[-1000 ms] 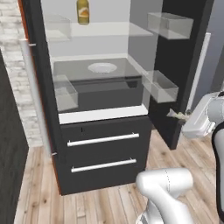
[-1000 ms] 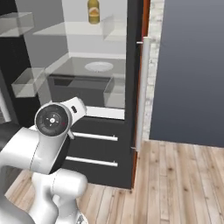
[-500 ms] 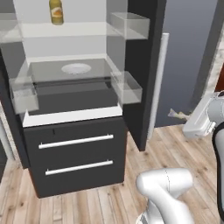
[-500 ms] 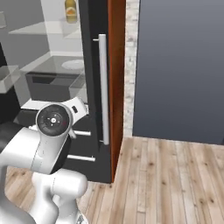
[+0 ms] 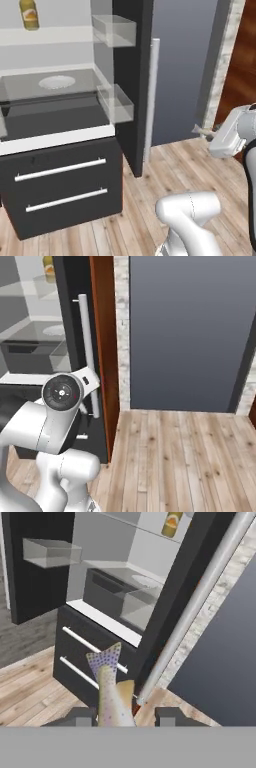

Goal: Retrieve the fish from the fridge and place it on the saucepan with marinade on the stove.

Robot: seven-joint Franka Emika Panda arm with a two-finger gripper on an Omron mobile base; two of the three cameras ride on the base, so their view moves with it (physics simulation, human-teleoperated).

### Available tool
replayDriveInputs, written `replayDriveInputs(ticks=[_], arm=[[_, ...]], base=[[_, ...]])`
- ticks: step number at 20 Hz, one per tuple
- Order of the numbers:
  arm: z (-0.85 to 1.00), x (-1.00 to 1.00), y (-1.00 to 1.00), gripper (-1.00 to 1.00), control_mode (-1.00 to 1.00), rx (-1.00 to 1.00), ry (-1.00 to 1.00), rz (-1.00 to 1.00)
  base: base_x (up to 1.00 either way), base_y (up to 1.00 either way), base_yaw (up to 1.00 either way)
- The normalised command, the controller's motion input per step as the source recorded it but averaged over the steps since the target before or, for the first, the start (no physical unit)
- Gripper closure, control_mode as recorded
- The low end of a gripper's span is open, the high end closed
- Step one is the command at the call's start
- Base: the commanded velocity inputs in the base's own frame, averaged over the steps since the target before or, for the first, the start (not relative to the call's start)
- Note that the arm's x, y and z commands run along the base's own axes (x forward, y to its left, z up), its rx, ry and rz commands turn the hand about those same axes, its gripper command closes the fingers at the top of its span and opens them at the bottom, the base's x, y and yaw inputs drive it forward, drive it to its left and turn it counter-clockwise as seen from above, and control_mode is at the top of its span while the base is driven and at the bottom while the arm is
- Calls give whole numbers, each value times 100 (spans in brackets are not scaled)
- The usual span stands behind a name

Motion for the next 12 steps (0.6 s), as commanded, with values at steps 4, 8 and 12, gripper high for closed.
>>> replayDriveInputs(ticks=[4,8,12], arm=[[0,0,0,100,100,0,0,0],[0,0,0,100,100,0,0,0],[0,0,0,100,100,0,0,0]], base=[[-2,-34,-32],[0,-34,-37],[0,-33,-38]])
